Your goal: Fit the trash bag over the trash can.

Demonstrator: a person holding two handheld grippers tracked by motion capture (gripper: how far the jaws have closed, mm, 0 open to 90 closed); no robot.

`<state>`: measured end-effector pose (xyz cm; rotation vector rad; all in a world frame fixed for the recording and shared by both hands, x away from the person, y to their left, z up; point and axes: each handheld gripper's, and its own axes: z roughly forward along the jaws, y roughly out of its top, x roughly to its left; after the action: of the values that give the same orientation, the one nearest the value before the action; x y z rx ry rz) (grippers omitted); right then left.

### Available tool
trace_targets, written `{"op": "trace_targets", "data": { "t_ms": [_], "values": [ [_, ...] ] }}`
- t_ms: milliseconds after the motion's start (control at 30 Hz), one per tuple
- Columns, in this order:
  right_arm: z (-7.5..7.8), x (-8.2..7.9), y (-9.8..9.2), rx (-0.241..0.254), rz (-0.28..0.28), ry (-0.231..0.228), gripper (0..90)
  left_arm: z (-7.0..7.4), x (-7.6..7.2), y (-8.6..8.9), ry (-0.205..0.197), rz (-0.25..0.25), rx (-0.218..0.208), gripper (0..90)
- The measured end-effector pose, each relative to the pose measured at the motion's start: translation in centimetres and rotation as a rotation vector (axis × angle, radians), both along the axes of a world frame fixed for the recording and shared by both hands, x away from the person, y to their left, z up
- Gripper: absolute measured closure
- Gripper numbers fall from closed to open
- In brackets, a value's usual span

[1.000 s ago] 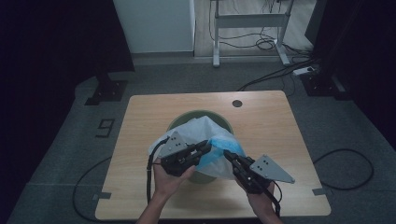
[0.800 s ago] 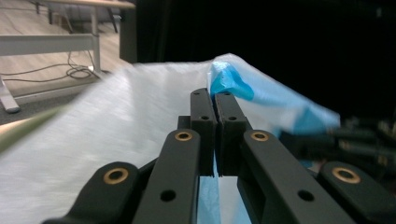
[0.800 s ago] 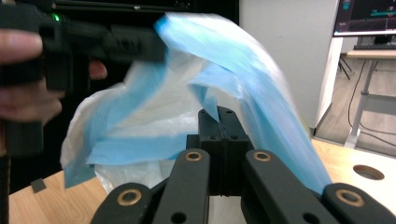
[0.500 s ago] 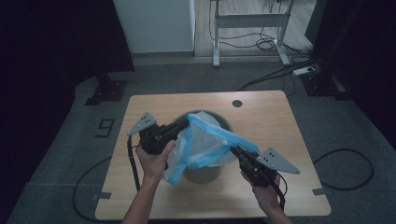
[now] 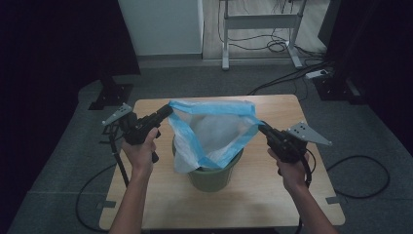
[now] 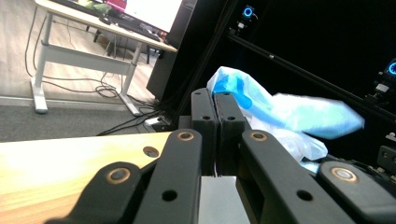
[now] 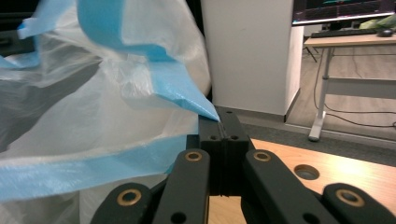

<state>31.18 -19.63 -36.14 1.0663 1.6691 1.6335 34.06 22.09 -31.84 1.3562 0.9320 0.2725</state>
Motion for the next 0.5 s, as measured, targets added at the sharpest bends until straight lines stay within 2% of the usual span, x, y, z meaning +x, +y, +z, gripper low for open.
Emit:
{"op": "trace_targets", "data": {
  "t_ms": [100,267,500],
  "values": [
    [-0.1,-0.1,-0.5,0.014,-0.008,0.002,89.2,-0.2,-0.4,0.4,-0.001,-0.003,-0.015,87.8],
    [0.1,-0.6,-1.9,0.041,-0.053,-0.011,89.2,-0.1,-1.4,1.3,-0.022,-0.009,-0.032,87.5],
    [0.8,-0.3,-2.9,0.039,-0.099,-0.019,89.2,-0.2,-1.1,1.4,-0.016,-0.011,-0.024,86.7]
  ]
}}
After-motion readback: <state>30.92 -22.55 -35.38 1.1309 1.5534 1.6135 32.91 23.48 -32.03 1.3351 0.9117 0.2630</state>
